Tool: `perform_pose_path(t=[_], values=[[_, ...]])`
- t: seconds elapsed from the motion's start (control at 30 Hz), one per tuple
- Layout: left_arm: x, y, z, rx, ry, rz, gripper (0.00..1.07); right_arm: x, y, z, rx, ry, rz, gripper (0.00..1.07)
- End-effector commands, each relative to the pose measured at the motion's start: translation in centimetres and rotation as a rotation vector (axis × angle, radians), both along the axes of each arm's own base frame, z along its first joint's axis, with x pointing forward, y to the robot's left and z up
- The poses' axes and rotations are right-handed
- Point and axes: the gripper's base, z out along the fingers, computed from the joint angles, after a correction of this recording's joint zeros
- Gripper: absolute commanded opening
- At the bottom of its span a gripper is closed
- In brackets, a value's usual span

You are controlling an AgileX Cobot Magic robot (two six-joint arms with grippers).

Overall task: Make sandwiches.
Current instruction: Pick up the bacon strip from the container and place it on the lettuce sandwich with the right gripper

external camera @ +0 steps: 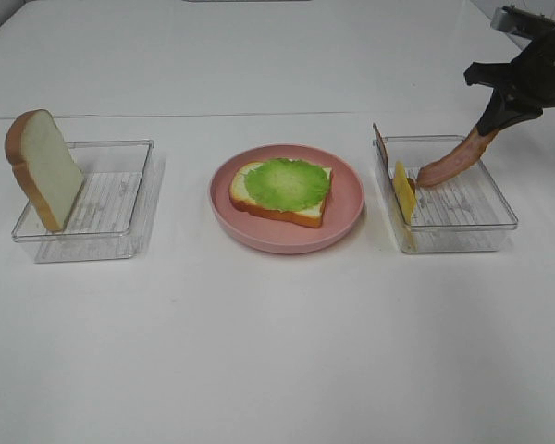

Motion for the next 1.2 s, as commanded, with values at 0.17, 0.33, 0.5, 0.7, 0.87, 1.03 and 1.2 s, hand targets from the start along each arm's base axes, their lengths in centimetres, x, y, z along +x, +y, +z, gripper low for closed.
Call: perform_pose_path(t=[0.17, 0.33, 0.5, 0.7, 0.87, 1.03, 1.2], values=[[-0.2, -0.1, 0.0, -0.006, -0.017, -0.004, 0.89, -1.2, 0.2, 5.8, 0.008, -0.099, 0.012, 0.00], [-0.2, -0.1, 0.0, -0.006, -0.017, -0.004, 0.89, -2.3, 0.4, 9.5, 0.001, -0.174, 0.014, 0.00], [-0.2, -0.1, 0.0, -0.006, -0.017, -0.004, 0.89, -3.5, 1.1, 12.6, 0.000, -0.235, 0.023, 0.00], [-0.2, -0.1, 0.0, -0.006, -0.017, -0.004, 0.89, -4.8, 3.7, 15.4, 0.002, -0.286, 0.081, 0.00], [-0.2, -0.1, 0.0, -0.006, -0.017, -0.004, 0.89, -5.5, 7.6, 16.1, 0.013, -0.291, 0.176, 0.00], [-0.2, -0.1, 0.0, -0.006, -0.017, -0.004, 0.89, -6.3, 12.6, 16.0, -0.019, -0.285, 0.298, 0.00], [-0.2, -0.1, 0.0, -0.006, -0.017, -0.004, 0.89, -7.2, 16.6, 15.9, -0.029, -0.296, 0.381, 0.00]])
